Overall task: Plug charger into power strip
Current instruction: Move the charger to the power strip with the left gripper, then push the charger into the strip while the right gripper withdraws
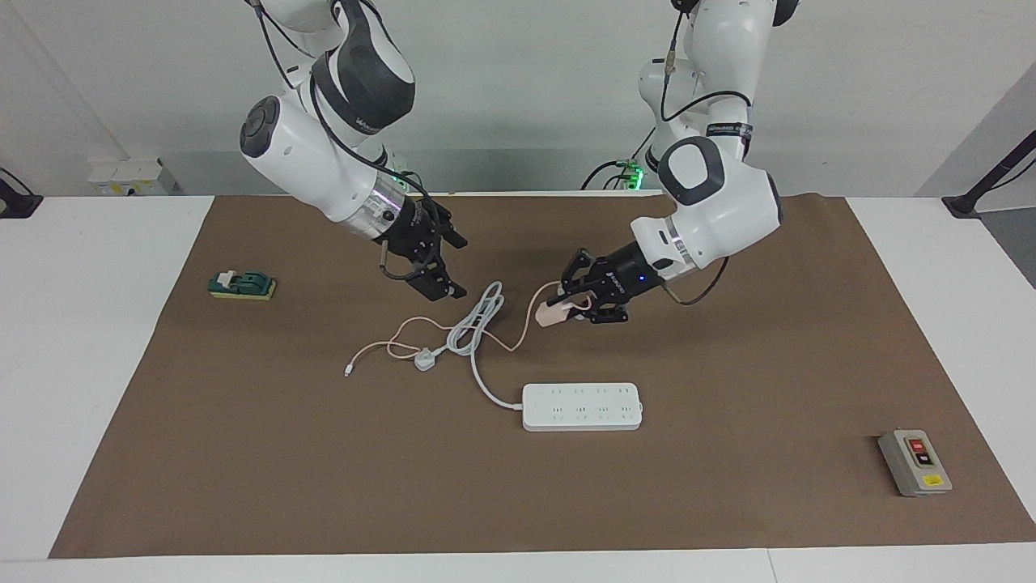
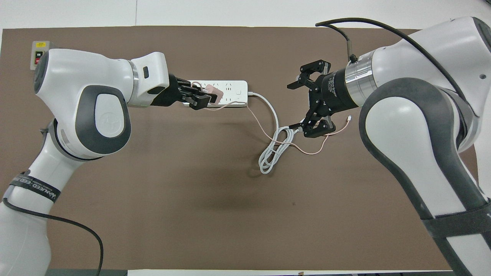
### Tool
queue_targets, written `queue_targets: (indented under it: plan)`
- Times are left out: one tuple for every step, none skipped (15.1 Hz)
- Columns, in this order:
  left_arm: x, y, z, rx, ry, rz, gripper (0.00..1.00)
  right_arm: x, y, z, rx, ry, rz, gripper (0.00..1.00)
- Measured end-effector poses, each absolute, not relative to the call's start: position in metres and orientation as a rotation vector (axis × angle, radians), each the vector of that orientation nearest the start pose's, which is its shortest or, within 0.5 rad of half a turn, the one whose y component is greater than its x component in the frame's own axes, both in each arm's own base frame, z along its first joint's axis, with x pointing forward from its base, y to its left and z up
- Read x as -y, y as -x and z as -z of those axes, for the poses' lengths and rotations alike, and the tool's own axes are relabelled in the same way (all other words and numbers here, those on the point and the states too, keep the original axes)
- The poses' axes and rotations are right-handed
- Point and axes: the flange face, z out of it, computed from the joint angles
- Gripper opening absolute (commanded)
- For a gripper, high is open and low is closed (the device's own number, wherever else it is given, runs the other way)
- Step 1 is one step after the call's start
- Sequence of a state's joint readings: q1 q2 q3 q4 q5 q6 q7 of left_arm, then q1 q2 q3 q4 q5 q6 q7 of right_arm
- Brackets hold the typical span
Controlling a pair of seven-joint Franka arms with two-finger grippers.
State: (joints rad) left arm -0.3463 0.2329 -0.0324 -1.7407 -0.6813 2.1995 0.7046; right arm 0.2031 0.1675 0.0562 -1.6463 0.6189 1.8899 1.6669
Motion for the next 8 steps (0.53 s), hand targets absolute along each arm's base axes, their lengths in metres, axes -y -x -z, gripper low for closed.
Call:
queue_targets:
  plan:
    - [0.253, -0.602, -0.474, 1.043, -2.441, -0.429, 0.00, -0.199, -0.595, -0.533, -1.901, 1.870, -0.622, 1.00]
    - [0.247, -0.605, -0.478, 1.184, -2.488, -0.445, 0.00, -0.197, -0.596, -0.534, -1.903, 1.867, -0.620, 1.00]
    - [0.245, -0.607, -0.481, 1.323, -2.518, -0.454, 0.00, -0.194, -0.597, -0.534, -1.904, 1.864, -0.617, 1.00]
    - [0.244, -0.607, -0.481, 1.446, -2.523, -0.455, 0.00, -0.191, -0.598, -0.534, -1.902, 1.863, -0.613, 1.00]
    - [0.244, -0.607, -0.481, 1.558, -2.508, -0.454, 0.00, -0.186, -0.599, -0.534, -1.896, 1.868, -0.603, 1.00]
    - [0.245, -0.607, -0.480, 1.648, -2.485, -0.453, 0.00, -0.179, -0.601, -0.535, -1.886, 1.881, -0.585, 1.00]
    - [0.245, -0.606, -0.479, 1.713, -2.465, -0.447, 0.00, -0.171, -0.603, -0.535, -1.870, 1.902, -0.562, 1.00]
    - [0.245, -0.605, -0.475, 1.765, -2.455, -0.430, 0.00, -0.163, -0.604, -0.536, -1.848, 1.934, -0.536, 1.00]
